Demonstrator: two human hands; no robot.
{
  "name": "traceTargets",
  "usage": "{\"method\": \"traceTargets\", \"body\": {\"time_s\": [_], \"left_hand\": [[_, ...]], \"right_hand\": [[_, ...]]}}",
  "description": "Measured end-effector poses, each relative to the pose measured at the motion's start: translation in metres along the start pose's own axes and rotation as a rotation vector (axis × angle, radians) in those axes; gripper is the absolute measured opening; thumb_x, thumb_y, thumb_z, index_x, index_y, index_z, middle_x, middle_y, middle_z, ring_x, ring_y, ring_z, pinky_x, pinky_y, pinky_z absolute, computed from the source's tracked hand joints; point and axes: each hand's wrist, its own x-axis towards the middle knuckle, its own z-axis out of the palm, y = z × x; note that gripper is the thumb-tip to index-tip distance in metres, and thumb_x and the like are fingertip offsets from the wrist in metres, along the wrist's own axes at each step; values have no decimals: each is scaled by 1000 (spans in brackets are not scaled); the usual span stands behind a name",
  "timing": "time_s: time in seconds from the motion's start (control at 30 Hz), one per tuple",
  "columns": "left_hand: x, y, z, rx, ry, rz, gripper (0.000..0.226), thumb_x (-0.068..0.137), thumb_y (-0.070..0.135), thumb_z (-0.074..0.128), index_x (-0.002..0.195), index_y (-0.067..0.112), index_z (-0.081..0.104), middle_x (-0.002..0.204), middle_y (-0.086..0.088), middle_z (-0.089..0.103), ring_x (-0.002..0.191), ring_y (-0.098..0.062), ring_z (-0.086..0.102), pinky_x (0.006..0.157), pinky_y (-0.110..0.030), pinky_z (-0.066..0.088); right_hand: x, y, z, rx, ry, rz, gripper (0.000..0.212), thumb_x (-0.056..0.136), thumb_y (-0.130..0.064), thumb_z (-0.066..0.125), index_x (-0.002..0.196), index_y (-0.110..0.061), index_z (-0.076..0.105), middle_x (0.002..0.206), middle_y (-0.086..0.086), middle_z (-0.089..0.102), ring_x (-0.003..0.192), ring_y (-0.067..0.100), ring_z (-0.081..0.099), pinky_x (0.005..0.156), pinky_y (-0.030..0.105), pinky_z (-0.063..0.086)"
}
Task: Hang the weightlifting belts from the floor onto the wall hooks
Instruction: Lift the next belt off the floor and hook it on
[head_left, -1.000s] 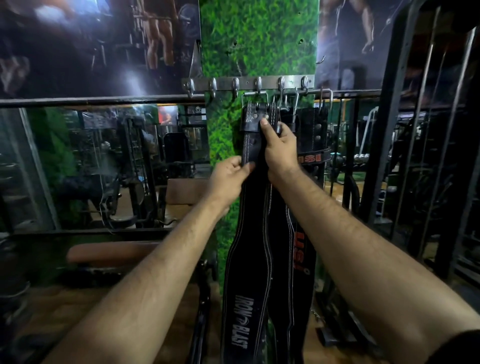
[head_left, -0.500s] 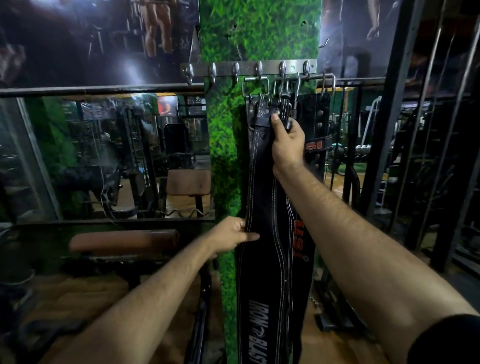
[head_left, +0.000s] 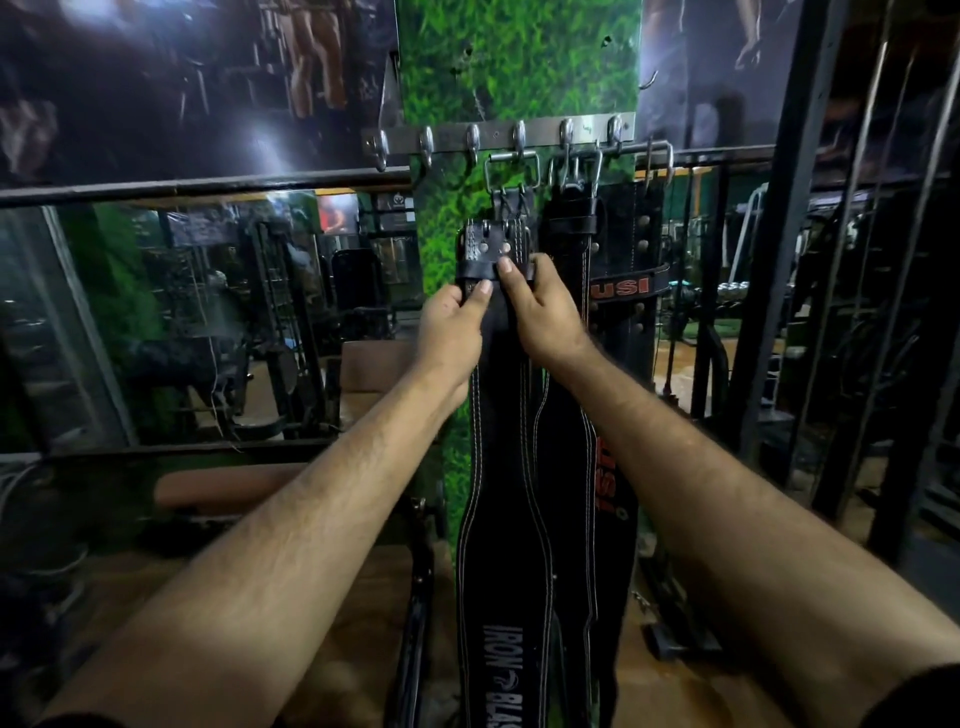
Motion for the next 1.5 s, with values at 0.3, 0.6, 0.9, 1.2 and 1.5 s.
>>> {"method": "traceTargets", "body": {"time_s": [0.3, 0.6, 0.9, 1.2, 1.5], "left_hand": [[5, 11, -14, -210, 135, 27, 21, 82, 30, 68, 76, 14, 56, 93, -16, 57, 87, -29, 50, 75, -45, 41], [0, 2, -25, -270, 160, -57, 9, 97, 14, 61, 90, 10, 66, 109, -16, 65, 107, -27, 59, 114, -53, 40], [-1, 2, -20, -235, 119, -108, 14, 101, 16, 57, 91, 9, 64, 85, -8, 71, 75, -18, 69, 87, -44, 57], [-15, -5, -11, -230, 133, -150, 16, 100, 14, 58, 85, 11, 63, 82, -3, 69, 73, -11, 68, 83, -33, 55], [-18, -8, -13, -245, 222, -162, 42, 89, 26, 69, 122, 0, 64, 125, -17, 69, 122, -31, 63, 112, -51, 44]], "right_hand": [[-80, 68, 31, 127, -84, 14, 50, 84, -61, 71, 81, -11, 71, 77, -7, 73, 70, 2, 62, 63, 37, 55], [-131, 115, 12, -290, -672, 357, 44, 73, -49, 87, 105, -22, 72, 94, -9, 74, 86, 7, 70, 76, 29, 60], [-65, 51, 28, 359, -339, 232, 31, 84, -13, 81, 110, 2, 73, 107, 14, 77, 94, 22, 74, 86, 35, 61], [-126, 127, 35, 180, -451, 329, 43, 71, -35, 91, 102, -8, 77, 104, 13, 78, 99, 31, 75, 94, 50, 59], [-156, 160, -8, -376, -817, 497, 40, 73, -27, 91, 107, -14, 75, 109, 4, 76, 103, 20, 71, 95, 36, 57]]}}
